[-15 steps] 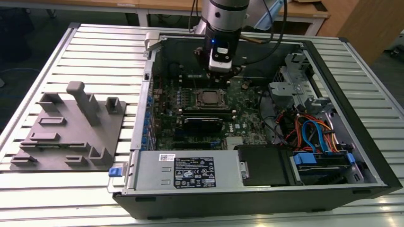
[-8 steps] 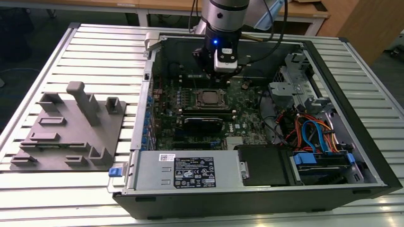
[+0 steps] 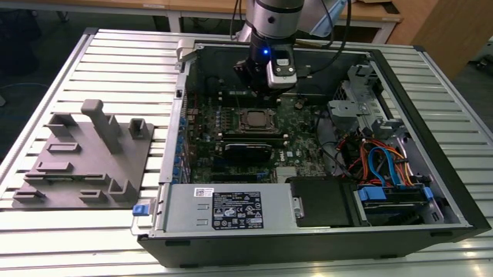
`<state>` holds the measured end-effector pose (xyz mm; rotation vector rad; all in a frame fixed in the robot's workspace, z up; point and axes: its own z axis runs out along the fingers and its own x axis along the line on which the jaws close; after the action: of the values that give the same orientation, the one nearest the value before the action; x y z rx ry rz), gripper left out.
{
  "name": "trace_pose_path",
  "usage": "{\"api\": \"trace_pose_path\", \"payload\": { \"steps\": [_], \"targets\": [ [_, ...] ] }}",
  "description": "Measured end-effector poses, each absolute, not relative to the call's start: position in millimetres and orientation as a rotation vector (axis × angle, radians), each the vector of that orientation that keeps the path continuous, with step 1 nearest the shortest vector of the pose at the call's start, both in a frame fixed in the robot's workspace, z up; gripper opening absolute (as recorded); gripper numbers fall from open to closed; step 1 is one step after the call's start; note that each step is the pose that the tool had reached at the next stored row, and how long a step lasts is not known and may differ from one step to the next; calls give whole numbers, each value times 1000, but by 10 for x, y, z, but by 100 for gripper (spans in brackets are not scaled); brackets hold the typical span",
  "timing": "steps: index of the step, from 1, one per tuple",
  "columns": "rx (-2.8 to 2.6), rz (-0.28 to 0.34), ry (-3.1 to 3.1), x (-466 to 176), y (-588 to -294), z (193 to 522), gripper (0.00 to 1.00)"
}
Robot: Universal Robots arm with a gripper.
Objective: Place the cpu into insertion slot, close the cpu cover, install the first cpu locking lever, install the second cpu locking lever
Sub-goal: 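Install the first cpu locking lever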
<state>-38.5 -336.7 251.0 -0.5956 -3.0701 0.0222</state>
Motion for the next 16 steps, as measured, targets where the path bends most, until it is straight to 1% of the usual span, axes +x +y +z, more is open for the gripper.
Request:
{"api": "trace_pose_path", "payload": {
  "steps": [16],
  "targets": [
    [-200, 25, -3123, -385, -3367, 2510, 10]
  ]
}}
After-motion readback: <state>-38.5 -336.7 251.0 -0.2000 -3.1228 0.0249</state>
